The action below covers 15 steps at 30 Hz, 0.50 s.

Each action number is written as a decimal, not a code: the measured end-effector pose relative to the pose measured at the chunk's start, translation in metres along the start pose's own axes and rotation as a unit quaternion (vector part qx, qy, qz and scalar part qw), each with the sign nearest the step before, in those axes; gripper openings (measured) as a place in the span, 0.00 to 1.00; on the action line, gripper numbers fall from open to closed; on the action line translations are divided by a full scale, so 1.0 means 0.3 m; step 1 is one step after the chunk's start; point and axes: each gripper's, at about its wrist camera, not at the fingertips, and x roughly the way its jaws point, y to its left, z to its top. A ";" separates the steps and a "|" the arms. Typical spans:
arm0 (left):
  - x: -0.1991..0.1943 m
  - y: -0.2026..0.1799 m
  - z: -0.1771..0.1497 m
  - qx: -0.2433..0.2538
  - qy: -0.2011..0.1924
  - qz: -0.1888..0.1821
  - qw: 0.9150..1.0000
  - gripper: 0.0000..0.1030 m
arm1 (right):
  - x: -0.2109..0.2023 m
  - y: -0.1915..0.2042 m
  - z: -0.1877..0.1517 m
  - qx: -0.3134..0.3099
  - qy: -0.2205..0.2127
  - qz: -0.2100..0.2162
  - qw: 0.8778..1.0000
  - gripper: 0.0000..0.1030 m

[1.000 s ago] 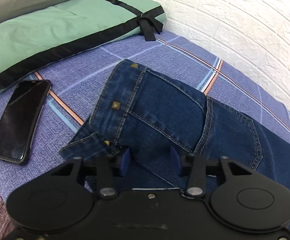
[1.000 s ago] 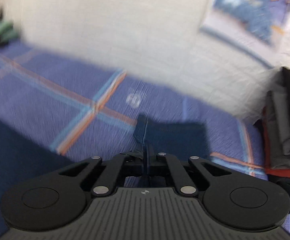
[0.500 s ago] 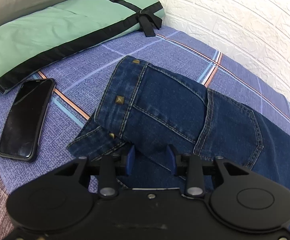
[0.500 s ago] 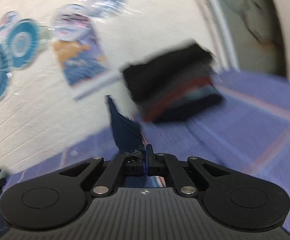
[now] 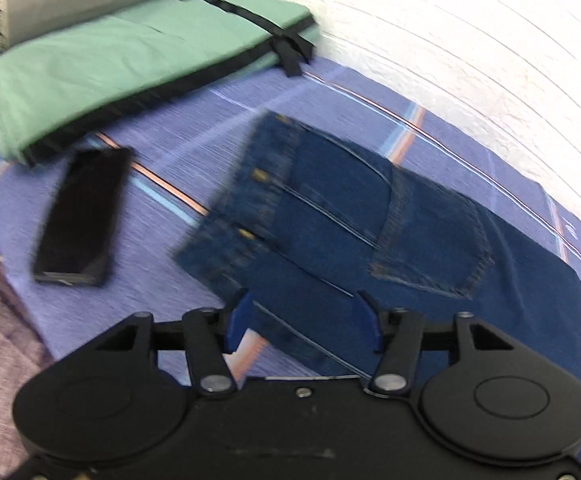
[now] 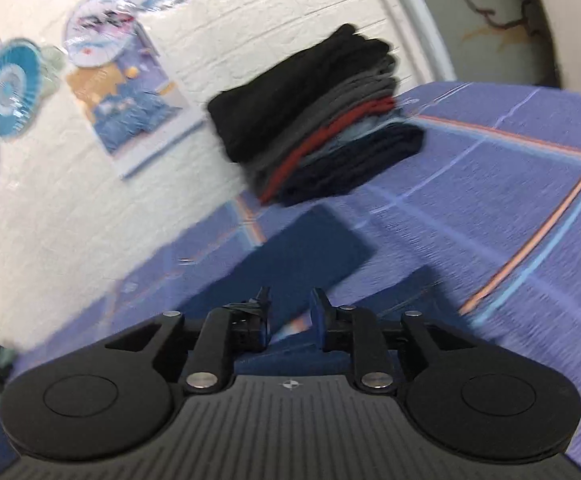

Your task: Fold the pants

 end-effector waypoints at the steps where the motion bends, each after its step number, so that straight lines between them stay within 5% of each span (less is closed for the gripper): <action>1: -0.012 0.013 0.015 -0.004 -0.006 0.008 1.000 0.54 | 0.016 -0.028 0.015 -0.009 0.007 -0.013 1.000 0.52; 2: -0.022 0.021 0.029 -0.008 -0.010 0.013 1.000 0.54 | 0.031 -0.059 0.028 -0.020 0.016 -0.030 0.999 0.71; 4: -0.040 0.022 0.049 -0.011 -0.018 0.010 1.000 0.54 | 0.059 -0.108 0.038 -0.049 0.031 -0.065 0.996 0.90; 7: -0.049 -0.007 0.054 0.006 -0.020 0.010 1.000 0.55 | 0.088 -0.153 0.025 -0.087 0.044 -0.058 0.994 0.90; 8: -0.050 -0.020 0.054 0.013 -0.019 0.012 1.000 0.55 | 0.086 -0.150 0.022 -0.092 0.047 -0.051 0.993 0.79; 10: -0.060 -0.038 0.055 0.023 -0.020 0.016 0.999 0.55 | 0.082 -0.137 0.023 -0.100 0.070 -0.018 0.992 0.31; 11: -0.069 -0.042 0.059 0.026 -0.022 0.019 0.999 0.55 | 0.080 -0.135 0.028 -0.107 0.069 -0.014 0.992 0.18; 15: -0.112 -0.028 0.098 0.037 -0.040 0.043 0.998 0.57 | 0.103 -0.195 0.072 -0.055 0.051 -0.021 0.997 0.12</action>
